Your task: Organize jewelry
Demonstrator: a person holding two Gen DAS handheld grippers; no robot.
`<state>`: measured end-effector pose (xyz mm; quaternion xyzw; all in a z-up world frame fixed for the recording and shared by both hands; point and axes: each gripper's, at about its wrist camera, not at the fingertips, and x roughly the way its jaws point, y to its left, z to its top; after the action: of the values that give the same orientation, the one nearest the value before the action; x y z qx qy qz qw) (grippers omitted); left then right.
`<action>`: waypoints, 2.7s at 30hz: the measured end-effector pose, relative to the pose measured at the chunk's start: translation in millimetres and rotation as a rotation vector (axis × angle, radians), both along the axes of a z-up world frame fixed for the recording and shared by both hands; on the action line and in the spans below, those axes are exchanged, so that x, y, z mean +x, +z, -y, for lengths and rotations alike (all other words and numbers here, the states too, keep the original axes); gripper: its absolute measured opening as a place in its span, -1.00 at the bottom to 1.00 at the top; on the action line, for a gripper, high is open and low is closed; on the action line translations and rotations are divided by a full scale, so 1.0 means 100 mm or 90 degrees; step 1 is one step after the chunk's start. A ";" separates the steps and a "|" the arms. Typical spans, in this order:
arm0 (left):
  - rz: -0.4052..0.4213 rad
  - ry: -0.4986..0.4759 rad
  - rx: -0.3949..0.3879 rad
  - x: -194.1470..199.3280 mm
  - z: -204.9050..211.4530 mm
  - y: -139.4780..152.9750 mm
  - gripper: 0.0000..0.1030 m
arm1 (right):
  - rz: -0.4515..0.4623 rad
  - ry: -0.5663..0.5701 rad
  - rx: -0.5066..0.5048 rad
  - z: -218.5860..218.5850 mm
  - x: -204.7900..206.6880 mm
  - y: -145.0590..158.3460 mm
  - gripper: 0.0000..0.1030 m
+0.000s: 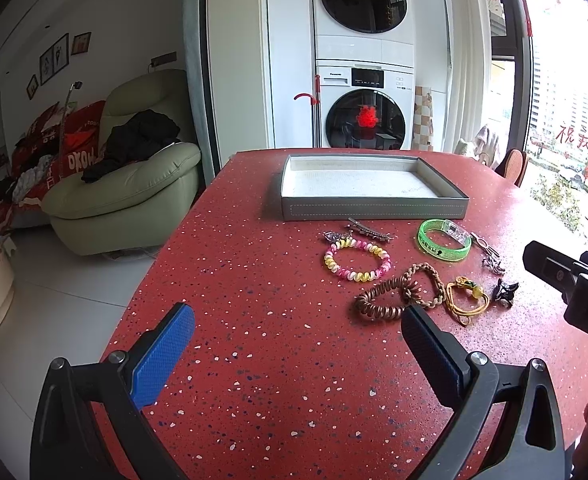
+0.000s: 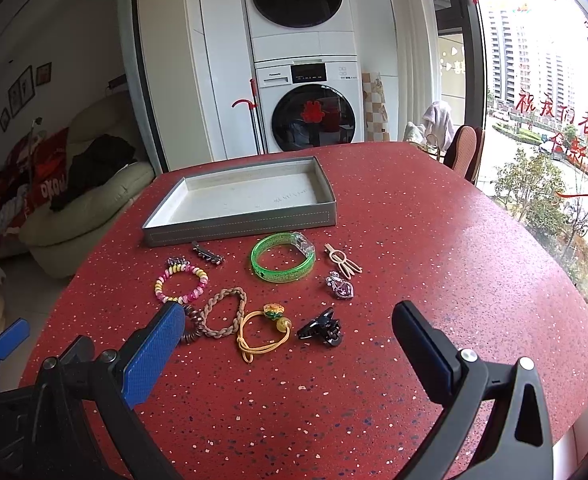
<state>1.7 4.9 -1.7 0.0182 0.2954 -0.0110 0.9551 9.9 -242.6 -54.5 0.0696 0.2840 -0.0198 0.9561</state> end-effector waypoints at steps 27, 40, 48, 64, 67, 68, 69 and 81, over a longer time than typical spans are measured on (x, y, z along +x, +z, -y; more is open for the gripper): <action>-0.003 0.000 -0.004 0.01 0.01 0.02 1.00 | 0.002 0.001 0.003 -0.02 0.01 0.03 1.00; -0.004 0.000 -0.003 0.00 -0.01 0.00 1.00 | 0.000 0.002 0.009 -0.02 0.01 0.03 1.00; -0.009 -0.001 -0.003 -0.01 -0.03 -0.02 1.00 | 0.000 0.001 0.012 0.00 0.01 0.02 1.00; -0.130 -0.051 -0.057 0.49 -0.01 -0.11 1.00 | -0.096 -0.035 0.018 0.30 0.23 -0.16 1.00; -0.177 -0.063 -0.063 0.69 0.05 -0.18 1.00 | -0.133 -0.046 0.021 0.41 0.32 -0.24 1.00; -0.189 -0.068 -0.063 0.74 0.07 -0.20 1.00 | -0.142 -0.046 0.022 0.44 0.34 -0.27 1.00; -0.199 -0.076 -0.066 0.79 0.09 -0.22 1.00 | -0.149 -0.046 0.023 0.46 0.36 -0.29 1.00; -0.272 -0.140 -0.055 1.11 0.36 -0.42 0.72 | -0.203 -0.040 0.048 0.46 0.63 -0.48 0.75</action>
<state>112.6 -31.1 -43.3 0.0065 0.4860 -0.1310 0.8640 73.3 -288.8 -102.5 0.1101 0.4307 -0.0495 0.8944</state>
